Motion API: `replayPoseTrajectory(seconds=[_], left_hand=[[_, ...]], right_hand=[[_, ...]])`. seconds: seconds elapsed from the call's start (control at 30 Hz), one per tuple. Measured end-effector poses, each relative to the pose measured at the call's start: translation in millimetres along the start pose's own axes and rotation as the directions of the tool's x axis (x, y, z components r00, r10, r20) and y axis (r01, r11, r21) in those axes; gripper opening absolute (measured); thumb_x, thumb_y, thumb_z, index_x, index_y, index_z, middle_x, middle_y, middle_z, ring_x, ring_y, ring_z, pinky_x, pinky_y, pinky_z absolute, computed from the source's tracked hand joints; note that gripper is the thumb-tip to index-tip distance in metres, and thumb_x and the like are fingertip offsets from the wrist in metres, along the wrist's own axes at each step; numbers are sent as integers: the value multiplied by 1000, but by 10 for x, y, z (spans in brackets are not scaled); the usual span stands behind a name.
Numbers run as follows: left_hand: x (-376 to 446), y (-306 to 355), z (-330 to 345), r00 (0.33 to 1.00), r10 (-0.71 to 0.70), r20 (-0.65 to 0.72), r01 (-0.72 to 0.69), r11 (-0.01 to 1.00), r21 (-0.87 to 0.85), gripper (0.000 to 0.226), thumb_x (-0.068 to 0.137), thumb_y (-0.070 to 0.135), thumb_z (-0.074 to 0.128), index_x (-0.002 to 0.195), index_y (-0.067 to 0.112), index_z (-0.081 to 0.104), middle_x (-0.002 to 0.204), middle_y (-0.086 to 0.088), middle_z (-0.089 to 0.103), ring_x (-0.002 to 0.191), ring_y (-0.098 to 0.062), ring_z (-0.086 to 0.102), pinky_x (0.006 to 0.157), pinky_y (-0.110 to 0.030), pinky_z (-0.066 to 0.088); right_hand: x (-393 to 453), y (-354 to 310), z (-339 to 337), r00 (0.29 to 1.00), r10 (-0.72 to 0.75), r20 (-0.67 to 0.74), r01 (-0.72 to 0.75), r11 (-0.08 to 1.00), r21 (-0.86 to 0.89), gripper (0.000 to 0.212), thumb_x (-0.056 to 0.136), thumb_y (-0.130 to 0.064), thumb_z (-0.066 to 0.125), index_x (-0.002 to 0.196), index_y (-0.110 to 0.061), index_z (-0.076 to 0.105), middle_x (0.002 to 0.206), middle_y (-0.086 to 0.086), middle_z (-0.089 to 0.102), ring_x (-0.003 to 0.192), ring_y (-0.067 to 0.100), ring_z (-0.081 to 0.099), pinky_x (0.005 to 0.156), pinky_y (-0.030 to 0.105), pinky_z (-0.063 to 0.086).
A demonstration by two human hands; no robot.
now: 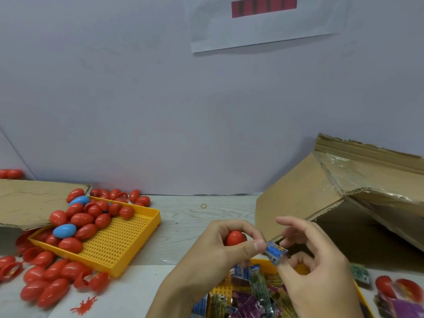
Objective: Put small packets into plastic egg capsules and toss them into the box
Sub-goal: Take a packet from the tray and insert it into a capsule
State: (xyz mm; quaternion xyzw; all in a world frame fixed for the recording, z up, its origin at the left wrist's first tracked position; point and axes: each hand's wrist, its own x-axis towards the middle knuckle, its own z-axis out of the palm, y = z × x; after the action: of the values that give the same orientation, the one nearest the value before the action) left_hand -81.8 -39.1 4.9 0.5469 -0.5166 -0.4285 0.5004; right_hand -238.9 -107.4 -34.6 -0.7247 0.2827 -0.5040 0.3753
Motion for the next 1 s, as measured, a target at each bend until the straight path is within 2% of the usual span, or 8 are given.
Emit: replayPoseTrajectory(seconds=[0.2,0.3,0.47,0.57,0.7,0.9,1.0], left_hand=[[20,-58,5,999,42,0,-41,987,-156,20,76,36,79,80,18,71,90,-7,60,62,-12,51,66,-25,46],[27,-72,14,999,39,0,-38,980,-198,20,77,34,79,81,16,71,89,-12,55,60,-11,51,64,-24,46],[42,-52,50,995,92,30,-79,948,-310,12,79,21,75,79,11,70,86,-6,60,58,-11,50,61,-23,46],[41,-64,46,997,71,13,-64,954,-294,14,78,24,76,78,12,70,78,-13,52,55,-13,49,59,-24,45],[35,-56,55,996,80,47,-61,949,-310,10,81,22,73,78,13,68,83,-20,46,53,-15,49,56,-23,45],[33,-81,37,997,56,55,-39,957,-286,11,82,22,73,82,14,67,63,0,50,50,-10,44,53,-21,42],[32,-89,27,999,42,22,-34,955,-296,12,82,23,73,81,13,67,67,-4,48,52,-13,42,52,-21,41]], right_hand=[[-11,-21,4,999,33,-33,-31,997,67,63,66,9,78,96,-44,64,80,-5,61,74,15,61,47,26,49],[-15,-39,3,998,51,-27,-48,996,72,61,67,9,78,97,-43,64,78,-6,61,74,14,61,47,25,49],[-2,-59,-8,994,104,43,-107,991,86,63,68,11,76,94,-45,64,80,-6,64,75,12,64,52,27,55],[6,-70,-19,986,158,58,-165,976,143,57,70,7,77,92,-44,65,79,-3,65,74,13,66,55,32,58],[13,-92,-34,978,189,91,-204,960,194,53,71,7,77,91,-42,67,78,-2,65,73,12,66,56,25,56],[41,-141,-51,951,221,218,-286,895,343,53,78,15,66,90,-36,70,88,1,71,81,14,69,62,21,56],[71,-169,-83,921,242,306,-365,812,455,48,71,3,80,96,-37,71,87,5,71,76,16,68,63,26,52]])
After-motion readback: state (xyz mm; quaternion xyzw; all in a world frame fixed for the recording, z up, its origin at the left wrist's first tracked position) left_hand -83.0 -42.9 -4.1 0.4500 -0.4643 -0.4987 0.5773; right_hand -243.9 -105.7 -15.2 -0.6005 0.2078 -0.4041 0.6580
